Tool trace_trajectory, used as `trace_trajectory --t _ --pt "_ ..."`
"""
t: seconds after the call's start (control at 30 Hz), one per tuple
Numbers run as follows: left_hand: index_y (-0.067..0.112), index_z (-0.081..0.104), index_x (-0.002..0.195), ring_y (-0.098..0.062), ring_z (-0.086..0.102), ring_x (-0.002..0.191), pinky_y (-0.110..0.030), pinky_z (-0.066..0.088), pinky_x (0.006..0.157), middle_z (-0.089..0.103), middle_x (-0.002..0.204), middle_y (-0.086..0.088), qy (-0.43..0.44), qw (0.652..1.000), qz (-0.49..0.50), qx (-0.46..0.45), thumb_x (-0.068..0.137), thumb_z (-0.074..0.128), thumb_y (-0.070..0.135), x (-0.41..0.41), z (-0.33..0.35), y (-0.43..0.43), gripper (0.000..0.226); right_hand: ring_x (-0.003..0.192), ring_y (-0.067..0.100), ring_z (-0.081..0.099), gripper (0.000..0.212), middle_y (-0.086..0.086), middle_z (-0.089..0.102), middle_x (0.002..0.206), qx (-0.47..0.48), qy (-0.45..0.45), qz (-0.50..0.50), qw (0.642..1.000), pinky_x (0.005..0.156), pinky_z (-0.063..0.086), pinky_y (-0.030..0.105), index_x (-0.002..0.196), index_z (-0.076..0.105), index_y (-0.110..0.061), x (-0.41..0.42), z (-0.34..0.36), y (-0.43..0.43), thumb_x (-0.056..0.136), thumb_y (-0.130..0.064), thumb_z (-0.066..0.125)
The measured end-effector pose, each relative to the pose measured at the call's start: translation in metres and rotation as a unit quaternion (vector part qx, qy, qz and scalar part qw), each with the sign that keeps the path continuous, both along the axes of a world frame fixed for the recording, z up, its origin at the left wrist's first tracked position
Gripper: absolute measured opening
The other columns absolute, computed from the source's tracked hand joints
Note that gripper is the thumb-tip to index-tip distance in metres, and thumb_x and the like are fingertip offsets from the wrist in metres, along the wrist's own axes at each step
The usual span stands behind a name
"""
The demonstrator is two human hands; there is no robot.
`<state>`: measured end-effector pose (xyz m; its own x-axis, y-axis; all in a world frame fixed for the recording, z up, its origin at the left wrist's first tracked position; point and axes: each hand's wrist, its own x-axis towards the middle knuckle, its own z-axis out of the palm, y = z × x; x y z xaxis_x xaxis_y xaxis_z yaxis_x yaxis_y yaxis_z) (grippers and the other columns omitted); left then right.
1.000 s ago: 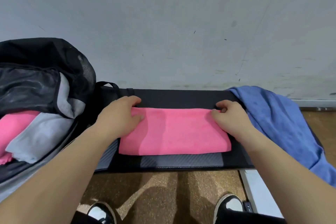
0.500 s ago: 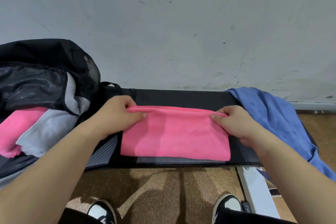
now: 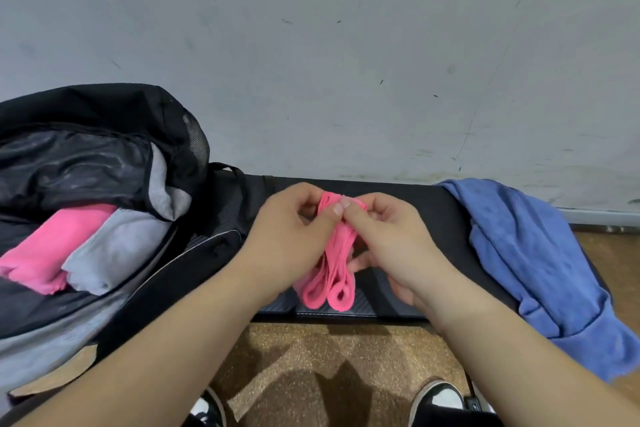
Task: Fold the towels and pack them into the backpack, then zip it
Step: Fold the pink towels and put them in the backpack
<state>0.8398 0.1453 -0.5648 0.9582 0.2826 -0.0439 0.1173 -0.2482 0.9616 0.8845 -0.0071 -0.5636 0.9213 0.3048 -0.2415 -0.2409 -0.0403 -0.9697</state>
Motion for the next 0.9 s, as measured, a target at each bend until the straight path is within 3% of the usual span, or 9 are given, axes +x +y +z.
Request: trace_trajectory --t 0.23,0.37,0.47,0.53,0.57,0.63,0.7,0.8,0.9 --pt "0.025 0.079 0.1 -0.014 0.074 0.081 -0.044 0.063 0.083 0.08 0.089 0.002 -0.005 0.999 -0.011 -0.035 0.095 0.074 0.019 0.002 0.003 0.001 0.009 0.061 0.027 0.068 0.034 0.019 0.071 0.074 0.029 -0.007 -0.032 0.999 0.059 0.063 0.036 0.094 0.071 0.003 -0.001 0.012 0.009 0.099 -0.031 0.069" --pt "0.027 0.074 0.101 -0.008 0.075 0.088 -0.026 0.061 0.08 0.079 0.093 0.006 -0.007 1.0 -0.029 -0.001 0.084 0.086 0.023 0.001 -0.001 0.0 0.021 0.068 0.023 0.068 0.044 0.017 0.073 0.082 0.041 0.028 -0.014 0.999 0.068 0.062 0.041 0.099 0.075 -0.002 0.0 0.018 0.012 0.105 -0.041 0.056" --pt "0.021 0.075 0.099 -0.015 0.076 0.089 -0.036 0.062 0.083 0.08 0.092 0.002 -0.027 1.0 0.011 0.0 0.092 0.077 0.015 0.007 -0.005 0.01 0.009 0.069 0.012 0.066 0.041 0.004 0.077 0.087 -0.072 -0.037 -0.026 0.996 0.073 0.058 0.04 0.095 0.08 -0.015 0.011 0.014 0.002 0.104 -0.046 0.055" --pt "0.018 0.076 0.102 -0.016 0.076 0.09 -0.037 0.061 0.086 0.081 0.096 -0.001 -0.033 0.997 -0.001 -0.066 0.095 0.075 0.013 0.009 -0.004 0.017 0.009 0.082 0.003 0.067 0.028 -0.007 0.075 0.097 -0.149 -0.107 -0.054 0.982 0.081 0.057 0.036 0.105 0.078 -0.027 0.022 0.007 -0.009 0.096 -0.05 0.066" --pt "0.017 0.076 0.105 -0.015 0.075 0.092 -0.036 0.06 0.088 0.081 0.099 -0.002 -0.034 0.992 -0.016 -0.116 0.095 0.075 0.013 0.009 -0.002 0.02 0.011 0.097 0.006 0.069 0.038 -0.007 0.074 0.107 -0.146 -0.087 -0.049 0.984 0.089 0.056 0.037 0.117 0.074 -0.029 0.026 0.003 -0.014 0.089 -0.055 0.072" --pt "0.015 0.074 0.108 -0.015 0.073 0.091 -0.032 0.06 0.085 0.08 0.1 -0.005 -0.023 0.973 -0.054 -0.223 0.089 0.077 0.02 0.008 0.003 0.025 0.02 0.122 0.019 0.067 0.059 -0.002 0.074 0.125 -0.041 0.017 0.024 0.999 0.1 0.053 0.04 0.132 0.067 -0.021 0.033 -0.002 -0.025 0.085 -0.055 0.078" --pt "0.014 0.074 0.109 -0.016 0.072 0.088 -0.029 0.06 0.08 0.078 0.097 -0.007 -0.004 0.96 -0.08 -0.268 0.084 0.075 0.025 0.007 0.006 0.027 0.028 0.125 0.027 0.067 0.056 0.01 0.072 0.131 0.091 0.113 0.108 0.983 0.105 0.055 0.045 0.133 0.066 -0.011 0.032 -0.003 -0.032 0.088 -0.043 0.076" --pt "0.015 0.074 0.109 -0.02 0.072 0.09 -0.041 0.058 0.088 0.079 0.102 -0.01 0.017 0.974 -0.049 -0.222 0.092 0.074 0.02 0.009 0.0 0.027 0.017 0.119 0.029 0.07 0.052 0.015 0.073 0.127 0.136 0.136 0.131 0.973 0.105 0.055 0.045 0.129 0.069 -0.007 0.027 -0.004 -0.033 0.082 -0.028 0.081" --pt "0.02 0.075 0.105 -0.029 0.076 0.102 -0.049 0.058 0.096 0.08 0.103 -0.009 0.035 0.99 0.008 -0.134 0.1 0.071 0.02 0.012 -0.012 0.029 0.007 0.115 0.028 0.073 0.04 0.009 0.077 0.119 0.061 0.068 0.061 0.994 0.1 0.057 0.046 0.124 0.071 -0.009 0.023 -0.012 -0.027 0.087 -0.02 0.08"
